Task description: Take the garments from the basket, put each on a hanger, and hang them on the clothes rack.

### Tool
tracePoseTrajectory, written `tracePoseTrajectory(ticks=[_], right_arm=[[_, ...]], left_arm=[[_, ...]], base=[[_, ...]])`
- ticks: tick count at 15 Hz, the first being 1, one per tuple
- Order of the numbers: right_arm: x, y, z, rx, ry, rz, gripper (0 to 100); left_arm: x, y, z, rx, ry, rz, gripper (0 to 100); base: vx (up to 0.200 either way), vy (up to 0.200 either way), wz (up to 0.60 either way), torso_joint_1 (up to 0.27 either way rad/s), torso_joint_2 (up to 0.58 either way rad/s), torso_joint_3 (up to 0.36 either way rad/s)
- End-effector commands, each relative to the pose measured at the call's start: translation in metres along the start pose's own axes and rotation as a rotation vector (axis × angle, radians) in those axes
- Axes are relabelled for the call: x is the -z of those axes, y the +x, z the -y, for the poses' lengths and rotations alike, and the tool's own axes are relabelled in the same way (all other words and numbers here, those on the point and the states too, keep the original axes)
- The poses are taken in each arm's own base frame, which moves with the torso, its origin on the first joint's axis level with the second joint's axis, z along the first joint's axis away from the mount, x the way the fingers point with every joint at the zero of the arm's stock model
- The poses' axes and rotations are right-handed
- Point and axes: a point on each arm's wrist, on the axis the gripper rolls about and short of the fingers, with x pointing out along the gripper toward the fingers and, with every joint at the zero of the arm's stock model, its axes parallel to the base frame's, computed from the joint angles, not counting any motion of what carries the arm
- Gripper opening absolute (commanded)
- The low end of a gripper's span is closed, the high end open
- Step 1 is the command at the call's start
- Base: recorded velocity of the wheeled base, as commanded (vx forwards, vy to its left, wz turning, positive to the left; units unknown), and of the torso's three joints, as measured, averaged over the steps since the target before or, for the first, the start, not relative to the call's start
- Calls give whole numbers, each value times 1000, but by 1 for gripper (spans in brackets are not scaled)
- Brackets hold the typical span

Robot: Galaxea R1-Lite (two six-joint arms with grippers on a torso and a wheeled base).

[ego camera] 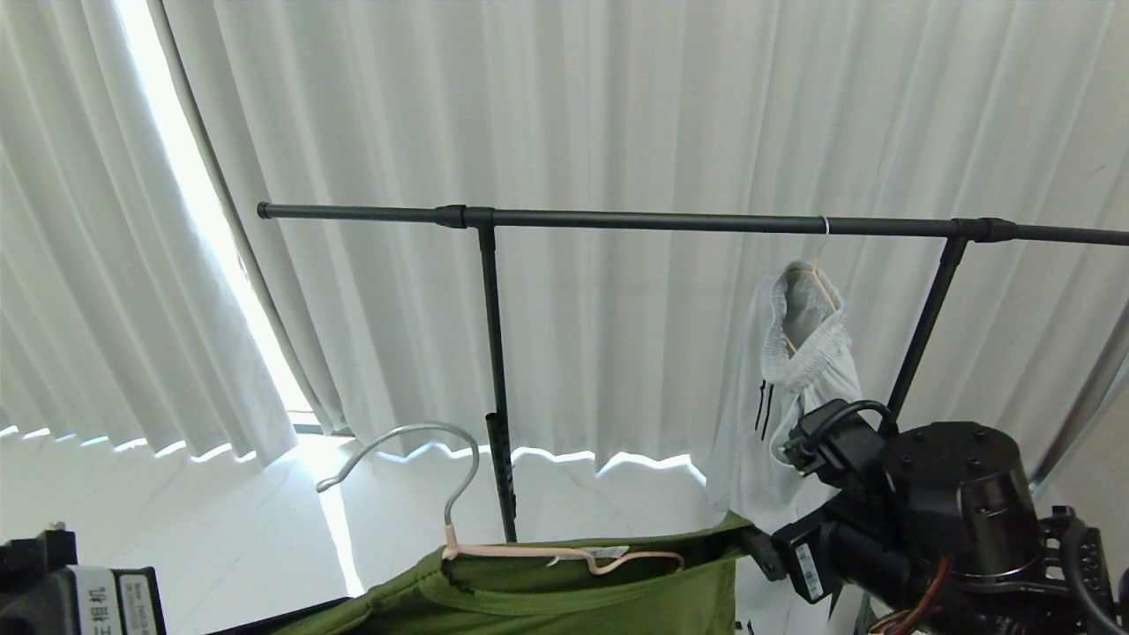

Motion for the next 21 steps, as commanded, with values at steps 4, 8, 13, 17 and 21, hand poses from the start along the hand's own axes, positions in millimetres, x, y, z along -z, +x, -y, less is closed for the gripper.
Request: tracePoseTrajectory(ticks=[4,8,13,17,21], right_arm=[[-13,-26,3,-121,-36,91,100],[-10,-42,-6,-316,-163,115,100],[-14,-56,-28,-532,-208,154,100],[-31,-57,-35,-628,-266,159,100],[-36,-54,-51,-793,-397,145,100]], left_arm=[[9,11,-2,-64,-15,-102,0],[-1,11,-7,-89,-35,-23,0],[-3,8,-2,-41,-20,26,0],[0,3,8,117,10,91,0],[-5,2,12,199,30,142,0]], base=[[0,0,0,0,0,0],[0,0,0,0,0,0],[0,0,0,0,0,0],[0,0,0,0,0,0],[0,0,0,0,0,0]])
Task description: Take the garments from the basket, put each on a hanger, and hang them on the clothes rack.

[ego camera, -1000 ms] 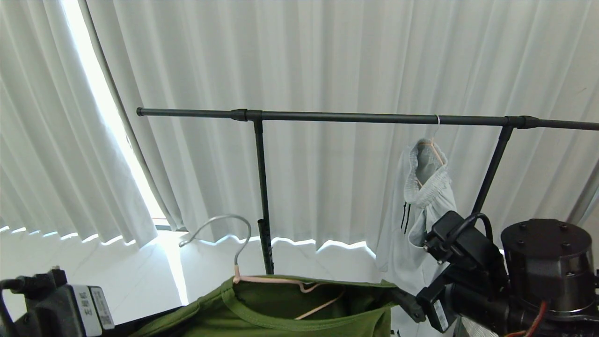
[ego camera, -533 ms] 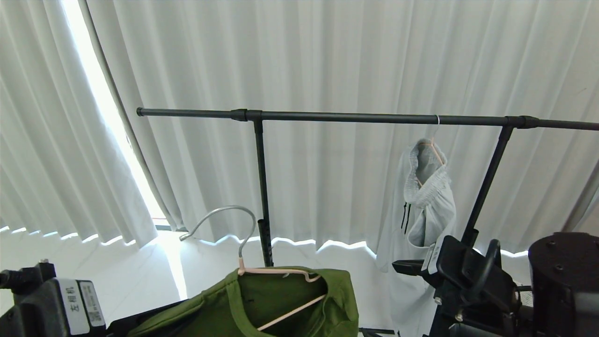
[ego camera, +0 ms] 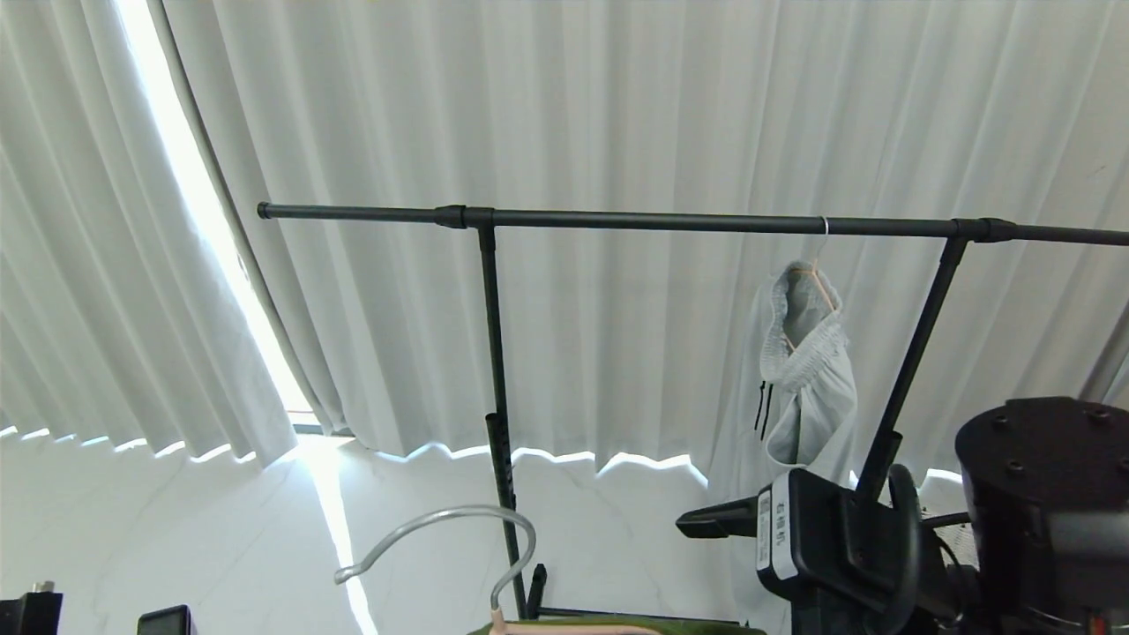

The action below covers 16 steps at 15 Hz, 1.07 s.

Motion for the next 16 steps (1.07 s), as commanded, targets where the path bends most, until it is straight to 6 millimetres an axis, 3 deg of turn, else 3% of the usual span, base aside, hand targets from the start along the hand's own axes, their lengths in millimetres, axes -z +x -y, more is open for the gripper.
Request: tracePoseTrajectory(ticks=[1,7,12,13,16], right_arm=[[-5,14,-5,-44,-16,-7,100],[-8,43,-18,-129,-34,-33,100],[-7,44,-18,-129,-34,-36,100],[-7,44,-18,-130,-34,-38,0],[-6,45,-17,-124,-34,-44,0]], left_arm=[[-1,0,2,23,10,12,0],[-8,-1,1,20,12,35,0],[-8,-2,1,23,14,39,0],[-8,-2,1,22,14,41,0],[-10,-2,1,18,14,54,0]], base=[[0,0,0,0,0,0],[0,0,0,0,0,0],[0,0,0,0,0,0],[0,0,0,0,0,0],[0,0,0,0,0,0]])
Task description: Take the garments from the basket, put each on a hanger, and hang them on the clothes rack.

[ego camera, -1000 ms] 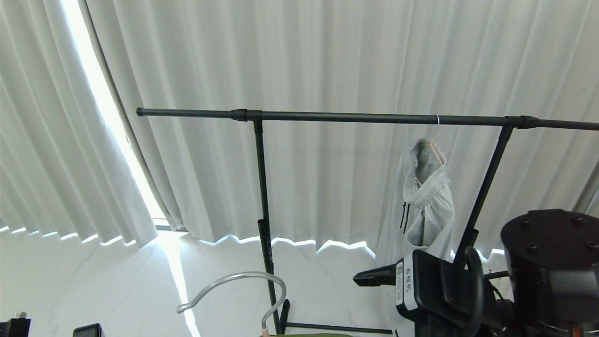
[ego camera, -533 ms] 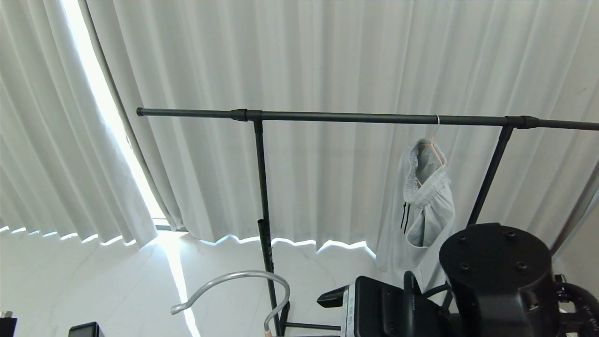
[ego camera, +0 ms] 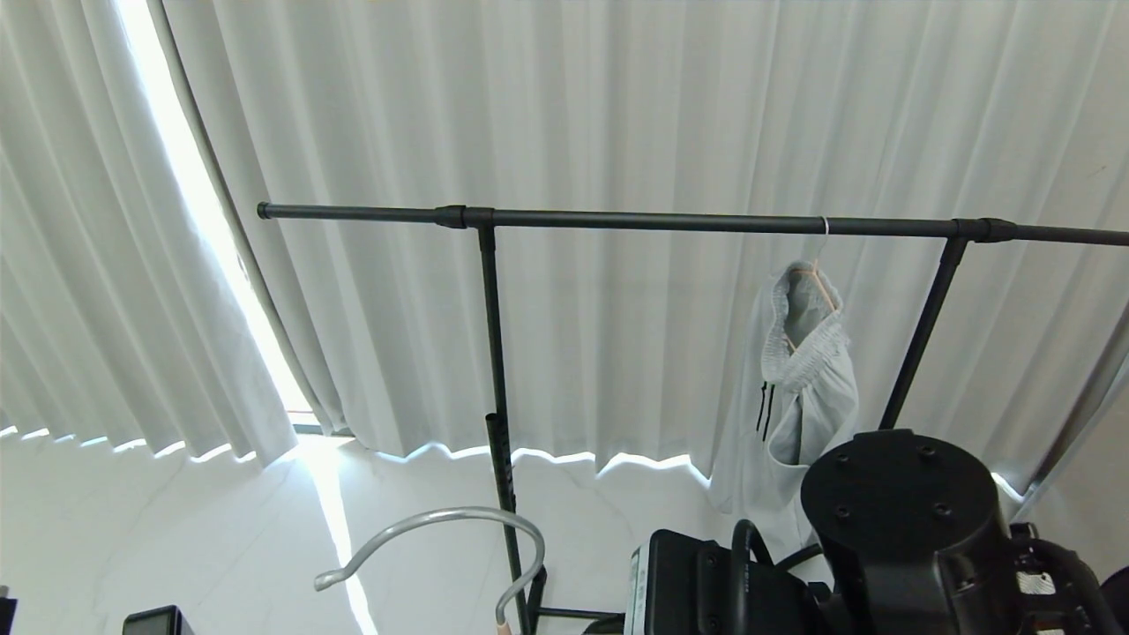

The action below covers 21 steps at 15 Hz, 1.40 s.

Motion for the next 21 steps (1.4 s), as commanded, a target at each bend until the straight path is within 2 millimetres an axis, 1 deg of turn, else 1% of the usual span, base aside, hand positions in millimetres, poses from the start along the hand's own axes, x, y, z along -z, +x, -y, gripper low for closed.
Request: tracePoseTrajectory(ticks=[1,5,6,9,12,15,16,19,21], right_arm=[[1,2,1,3,-1,-6,0],[0,1,2,12,-3,5,0],[0,0,3,15,-10,9,0],[-3,-9,9,46,-61,29,0],[-4,-30,23,111,-66,52,0],[6,-54,28,159,-52,26,0],[11,-64,29,180,-50,15,0],[18,-81,28,211,-39,23,0],[21,-89,23,211,-39,23,0]], left_arm=[[-1,0,0,-3,0,9,0],[-1,0,0,-3,3,9,0],[-1,0,0,-4,2,7,100],[2,1,-1,-19,-2,-5,100],[7,0,-4,-56,-19,-31,100],[26,-6,-12,-189,-68,-105,100],[36,-10,-11,-223,-82,-130,100],[65,-18,0,-252,-114,-210,100],[73,-16,-1,-278,-140,-260,100]], base=[[0,0,0,0,0,0],[0,0,0,0,0,0],[0,0,0,0,0,0],[0,0,0,0,0,0],[0,0,0,0,0,0],[0,0,0,0,0,0],[0,0,0,0,0,0],[0,0,0,0,0,0],[0,0,0,0,0,0]])
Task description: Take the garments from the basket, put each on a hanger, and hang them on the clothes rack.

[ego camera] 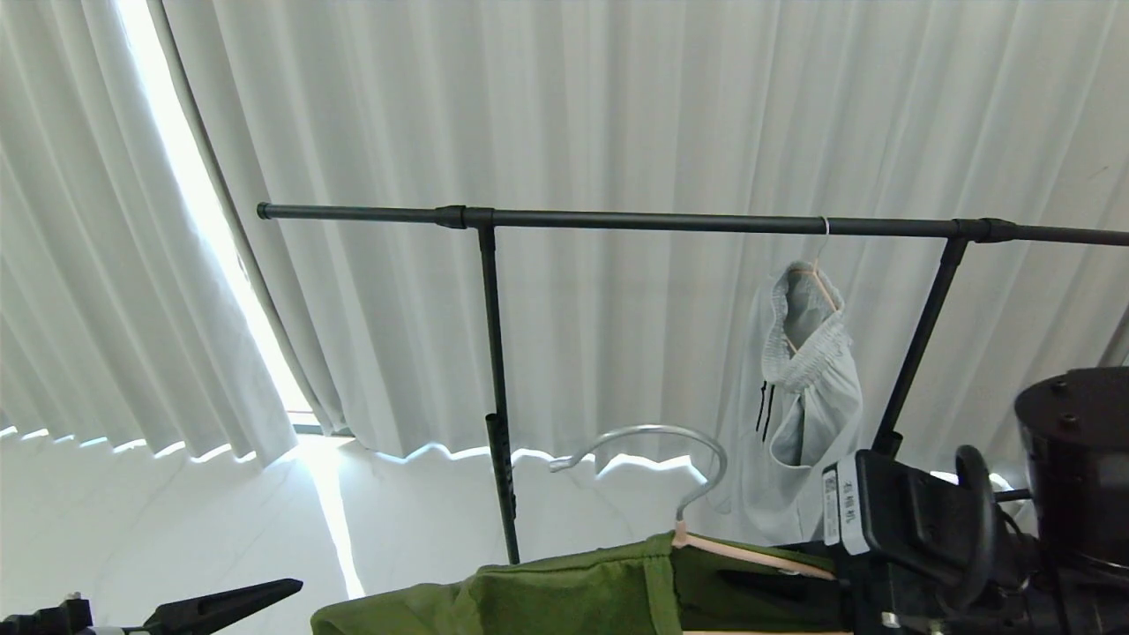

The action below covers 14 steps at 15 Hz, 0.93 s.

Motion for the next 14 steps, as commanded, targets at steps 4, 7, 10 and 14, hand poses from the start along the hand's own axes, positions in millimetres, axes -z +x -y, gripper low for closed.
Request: tracePoseTrajectory(ticks=[4,7,10,14], right_arm=[[-2,-16,-3,8,-10,32,0],[-2,-16,-4,1,-15,29,0],[-1,-16,-4,10,-13,23,0],[9,-33,3,58,28,-30,0]], left_arm=[[7,17,-10,-56,-70,-147,100],[6,19,-10,-50,-70,-150,100],[7,18,-12,-77,-81,-162,0],[23,13,-28,-328,-173,-285,0]], base=[[0,0,0,0,0,0],[0,0,0,0,0,0],[0,0,0,0,0,0],[0,0,0,0,0,0]])
